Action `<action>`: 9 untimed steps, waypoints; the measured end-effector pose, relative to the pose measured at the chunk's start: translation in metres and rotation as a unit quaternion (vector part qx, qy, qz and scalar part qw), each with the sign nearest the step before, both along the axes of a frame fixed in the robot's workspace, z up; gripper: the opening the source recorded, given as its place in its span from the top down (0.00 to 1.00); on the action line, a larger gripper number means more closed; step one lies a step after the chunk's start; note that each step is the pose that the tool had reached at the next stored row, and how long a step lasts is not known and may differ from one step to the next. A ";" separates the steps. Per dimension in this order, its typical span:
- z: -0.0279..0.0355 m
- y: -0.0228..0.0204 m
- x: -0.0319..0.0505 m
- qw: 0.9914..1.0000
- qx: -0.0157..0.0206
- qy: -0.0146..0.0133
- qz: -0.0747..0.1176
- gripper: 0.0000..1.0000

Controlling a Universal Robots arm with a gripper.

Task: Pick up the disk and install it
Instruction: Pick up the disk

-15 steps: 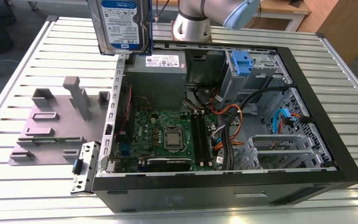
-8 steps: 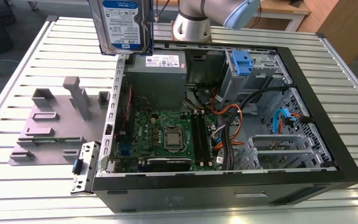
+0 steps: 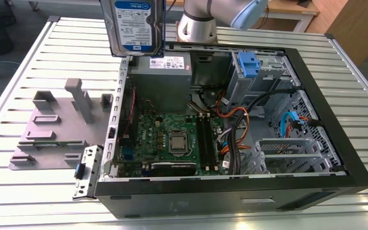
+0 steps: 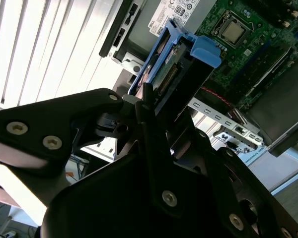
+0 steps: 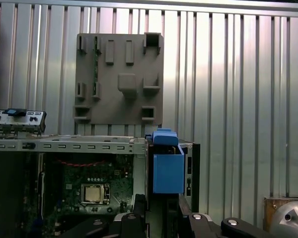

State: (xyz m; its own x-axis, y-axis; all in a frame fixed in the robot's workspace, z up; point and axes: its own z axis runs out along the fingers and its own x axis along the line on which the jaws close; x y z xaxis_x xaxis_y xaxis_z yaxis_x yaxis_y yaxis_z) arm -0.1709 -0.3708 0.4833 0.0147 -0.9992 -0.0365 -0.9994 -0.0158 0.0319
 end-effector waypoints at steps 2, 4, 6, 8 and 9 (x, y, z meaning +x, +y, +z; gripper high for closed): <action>0.0000 0.0000 0.0043 1.000 0.000 0.000 0.000 0.65; 0.0000 0.0000 0.0083 1.000 0.000 0.000 0.000 0.65; -0.0001 0.0000 0.0118 1.000 0.000 0.000 0.000 0.65; -0.0001 0.0000 0.0151 1.000 0.000 0.000 0.000 0.65; -0.0001 0.0000 0.0165 1.000 0.000 0.000 0.000 0.65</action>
State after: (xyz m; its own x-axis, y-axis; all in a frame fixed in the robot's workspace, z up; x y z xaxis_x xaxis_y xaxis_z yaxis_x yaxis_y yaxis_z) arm -0.1544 -0.3708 0.4832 0.0146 -0.9992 -0.0366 -0.9994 -0.0157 0.0322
